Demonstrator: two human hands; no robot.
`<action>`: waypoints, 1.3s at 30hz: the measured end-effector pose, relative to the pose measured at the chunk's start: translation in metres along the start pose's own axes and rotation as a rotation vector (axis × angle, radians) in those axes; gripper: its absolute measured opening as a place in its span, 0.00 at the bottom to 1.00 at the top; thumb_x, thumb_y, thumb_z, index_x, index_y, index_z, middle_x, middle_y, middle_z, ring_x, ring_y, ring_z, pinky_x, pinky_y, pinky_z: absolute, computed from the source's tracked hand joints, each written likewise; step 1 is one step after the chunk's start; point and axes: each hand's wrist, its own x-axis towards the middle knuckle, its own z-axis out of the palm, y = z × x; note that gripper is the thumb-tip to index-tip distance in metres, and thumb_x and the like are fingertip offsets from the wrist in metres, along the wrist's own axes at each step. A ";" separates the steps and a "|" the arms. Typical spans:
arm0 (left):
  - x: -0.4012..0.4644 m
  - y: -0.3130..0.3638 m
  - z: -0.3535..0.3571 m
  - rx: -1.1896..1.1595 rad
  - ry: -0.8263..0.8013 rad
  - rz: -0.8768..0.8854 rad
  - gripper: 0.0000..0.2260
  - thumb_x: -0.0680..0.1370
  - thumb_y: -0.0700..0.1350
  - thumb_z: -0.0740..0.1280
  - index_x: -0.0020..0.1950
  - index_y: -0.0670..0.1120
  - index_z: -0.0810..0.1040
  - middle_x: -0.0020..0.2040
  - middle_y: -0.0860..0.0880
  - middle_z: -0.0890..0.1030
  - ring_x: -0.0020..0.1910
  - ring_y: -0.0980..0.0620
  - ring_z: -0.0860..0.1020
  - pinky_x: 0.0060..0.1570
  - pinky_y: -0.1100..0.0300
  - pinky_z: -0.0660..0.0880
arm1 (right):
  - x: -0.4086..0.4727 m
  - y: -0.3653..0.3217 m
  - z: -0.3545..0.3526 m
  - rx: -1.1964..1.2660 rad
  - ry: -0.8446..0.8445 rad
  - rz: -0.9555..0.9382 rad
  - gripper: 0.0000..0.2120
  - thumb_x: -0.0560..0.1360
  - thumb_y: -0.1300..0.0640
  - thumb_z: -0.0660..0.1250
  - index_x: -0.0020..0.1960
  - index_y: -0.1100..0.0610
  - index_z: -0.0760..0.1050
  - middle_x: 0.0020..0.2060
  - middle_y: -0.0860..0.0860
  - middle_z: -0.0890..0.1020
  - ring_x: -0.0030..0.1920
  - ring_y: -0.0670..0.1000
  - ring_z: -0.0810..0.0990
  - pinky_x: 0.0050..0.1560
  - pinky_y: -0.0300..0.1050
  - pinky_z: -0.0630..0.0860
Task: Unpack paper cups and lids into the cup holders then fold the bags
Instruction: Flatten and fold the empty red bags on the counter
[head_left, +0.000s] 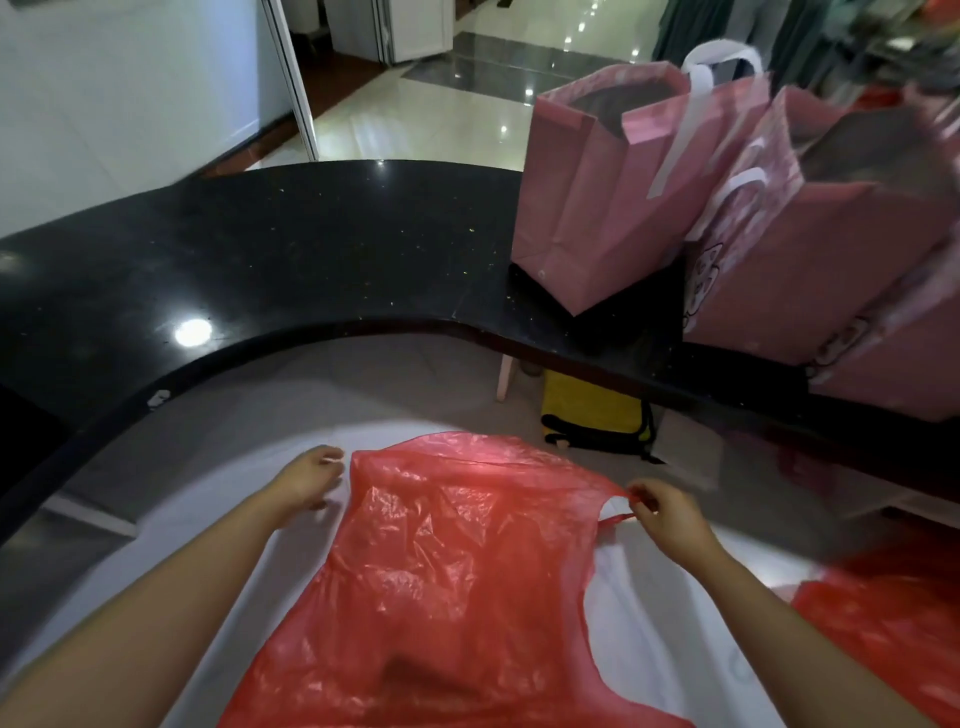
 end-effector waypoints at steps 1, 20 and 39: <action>-0.002 -0.004 0.005 -0.078 -0.034 -0.059 0.10 0.84 0.46 0.63 0.63 0.45 0.77 0.57 0.40 0.81 0.49 0.46 0.80 0.49 0.52 0.78 | -0.002 0.000 -0.001 -0.021 -0.004 -0.001 0.12 0.78 0.66 0.67 0.60 0.58 0.82 0.52 0.53 0.84 0.50 0.52 0.81 0.55 0.46 0.77; 0.012 -0.004 0.039 0.099 -0.270 0.012 0.13 0.78 0.35 0.60 0.58 0.47 0.79 0.44 0.44 0.83 0.41 0.47 0.79 0.46 0.51 0.78 | -0.021 0.022 -0.004 -0.055 -0.009 0.052 0.11 0.78 0.65 0.65 0.53 0.56 0.84 0.46 0.49 0.83 0.46 0.49 0.79 0.46 0.40 0.71; 0.021 -0.012 0.002 -0.154 -0.037 0.072 0.08 0.79 0.34 0.70 0.56 0.33 0.78 0.42 0.36 0.80 0.38 0.44 0.77 0.41 0.54 0.78 | -0.029 0.042 -0.021 -0.095 0.065 0.093 0.07 0.78 0.65 0.68 0.51 0.58 0.84 0.44 0.53 0.84 0.43 0.52 0.78 0.45 0.44 0.70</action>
